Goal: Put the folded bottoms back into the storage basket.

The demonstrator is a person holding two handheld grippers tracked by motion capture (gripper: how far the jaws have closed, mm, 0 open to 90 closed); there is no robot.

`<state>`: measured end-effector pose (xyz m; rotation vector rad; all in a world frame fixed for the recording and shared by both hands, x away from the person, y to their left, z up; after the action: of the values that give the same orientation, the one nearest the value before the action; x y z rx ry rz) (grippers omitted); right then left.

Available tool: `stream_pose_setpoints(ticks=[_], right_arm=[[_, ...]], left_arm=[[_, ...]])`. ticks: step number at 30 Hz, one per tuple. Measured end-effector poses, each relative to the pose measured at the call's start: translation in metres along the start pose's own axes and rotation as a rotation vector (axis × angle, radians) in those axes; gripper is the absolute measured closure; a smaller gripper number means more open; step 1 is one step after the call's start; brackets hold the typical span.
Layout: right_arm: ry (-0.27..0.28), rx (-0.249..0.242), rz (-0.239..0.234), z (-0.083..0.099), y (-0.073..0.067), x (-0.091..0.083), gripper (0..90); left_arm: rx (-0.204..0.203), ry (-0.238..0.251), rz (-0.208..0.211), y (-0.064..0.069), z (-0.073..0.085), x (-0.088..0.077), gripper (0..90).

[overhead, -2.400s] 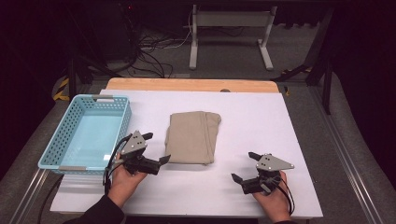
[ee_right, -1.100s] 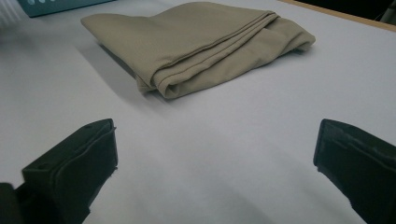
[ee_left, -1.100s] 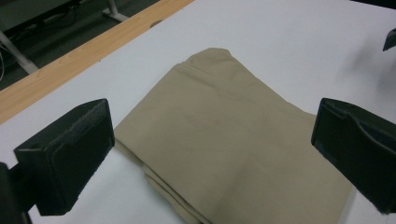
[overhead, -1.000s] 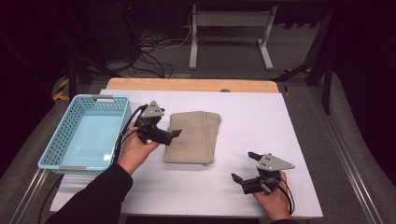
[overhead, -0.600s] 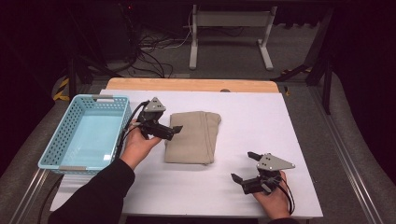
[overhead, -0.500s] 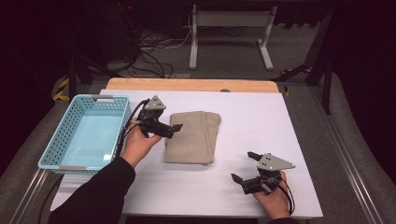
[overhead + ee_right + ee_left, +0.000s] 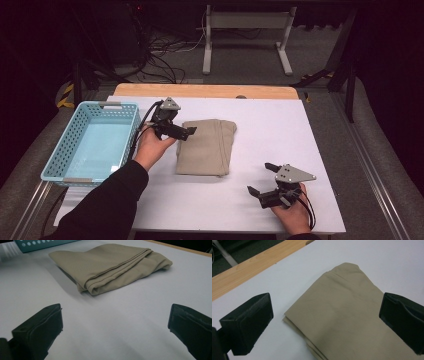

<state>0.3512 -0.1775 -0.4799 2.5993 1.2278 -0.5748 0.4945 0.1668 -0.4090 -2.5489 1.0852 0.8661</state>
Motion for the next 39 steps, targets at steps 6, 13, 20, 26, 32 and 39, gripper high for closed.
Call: stream_pose_setpoints(ticks=[6,13,20,26,32,39], right_arm=[[-0.001,0.004,-0.003,0.000,0.000,0.000,0.4],[0.000,0.003,-0.007,0.000,0.000,0.000,0.4],[0.000,0.000,-0.011,0.000,0.000,0.000,0.3],[0.002,0.004,-0.014,0.000,0.000,0.000,0.4],[0.000,0.005,-0.018,0.000,0.000,0.000,0.4],[0.001,0.007,-0.022,0.000,0.000,0.000,0.4]], left_arm=[[-0.017,-0.042,-0.016,-0.009,0.002,0.014,0.2],[-0.038,-0.086,-0.033,-0.017,0.003,0.028,0.3],[-0.050,-0.100,-0.056,-0.020,0.001,0.036,1.0],[-0.103,-0.145,-0.041,-0.021,0.007,0.051,1.3],[-0.142,-0.195,-0.047,-0.024,0.013,0.062,2.1],[-0.155,-0.235,-0.055,-0.024,0.019,0.072,2.2]])
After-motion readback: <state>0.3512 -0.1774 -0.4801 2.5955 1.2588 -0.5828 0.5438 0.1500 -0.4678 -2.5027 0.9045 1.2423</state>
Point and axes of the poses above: each handheld gripper's, and its own axes: x roughly forward along the jaws, z roughly out of its underside, y roughly to its right, the point moved 3 cm from there along x, roughly forward along the jaws, and after that the axes turned 1 degree about z, right-handed, at the moved point
